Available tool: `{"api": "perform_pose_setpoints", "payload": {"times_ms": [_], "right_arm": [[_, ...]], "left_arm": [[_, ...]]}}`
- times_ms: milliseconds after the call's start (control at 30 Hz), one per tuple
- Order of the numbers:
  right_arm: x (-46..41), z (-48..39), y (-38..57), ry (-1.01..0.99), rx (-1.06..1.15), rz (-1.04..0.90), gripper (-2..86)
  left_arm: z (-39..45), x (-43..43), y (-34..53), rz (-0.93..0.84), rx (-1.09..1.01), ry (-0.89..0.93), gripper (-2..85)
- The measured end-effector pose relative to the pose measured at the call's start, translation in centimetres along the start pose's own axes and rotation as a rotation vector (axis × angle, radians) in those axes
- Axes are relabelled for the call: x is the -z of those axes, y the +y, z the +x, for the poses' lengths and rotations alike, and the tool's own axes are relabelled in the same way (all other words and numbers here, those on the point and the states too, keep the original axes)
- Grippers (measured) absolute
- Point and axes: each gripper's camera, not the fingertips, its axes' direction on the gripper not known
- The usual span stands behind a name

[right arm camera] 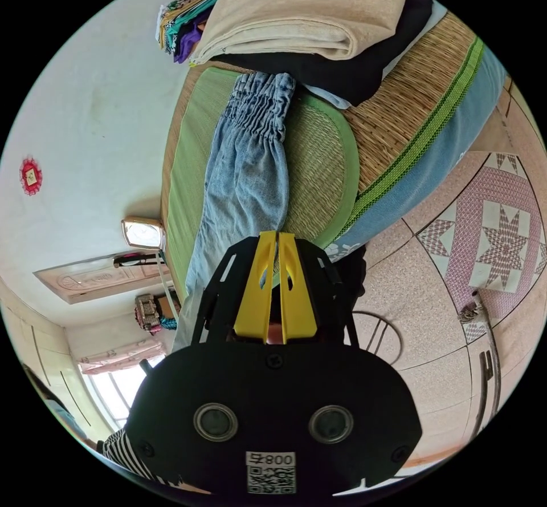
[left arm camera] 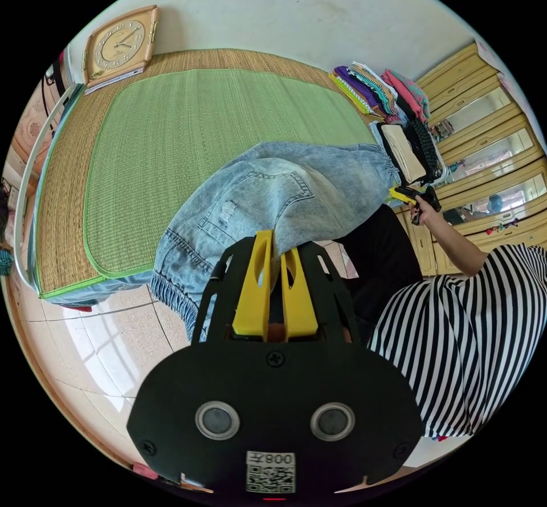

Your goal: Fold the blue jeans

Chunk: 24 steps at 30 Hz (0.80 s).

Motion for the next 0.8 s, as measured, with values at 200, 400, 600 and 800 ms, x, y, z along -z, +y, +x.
{"api": "perform_pose_setpoints", "payload": {"times_ms": [200, 400, 600, 800], "right_arm": [[1.8, 1.9, 0.0, -0.065, 0.008, 0.012, 0.1], [4.7, 2.3, 0.6, -0.247, 0.055, 0.058, 0.1], [7.1, -0.1, 0.5, -0.337, 0.148, 0.097, 0.0], [7.3, -2.1, 0.0, -0.368, 0.180, 0.103, 0.0]], "left_arm": [[0.0, 0.6, -0.6, -0.007, 0.007, 0.007, 0.1], [0.4, 1.5, -1.7, -0.038, -0.015, -0.018, 0.1], [0.6, 2.7, -3.1, -0.060, -0.029, -0.028, 0.2], [0.5, 2.5, -4.0, -0.077, -0.012, 0.000, 0.4]]}}
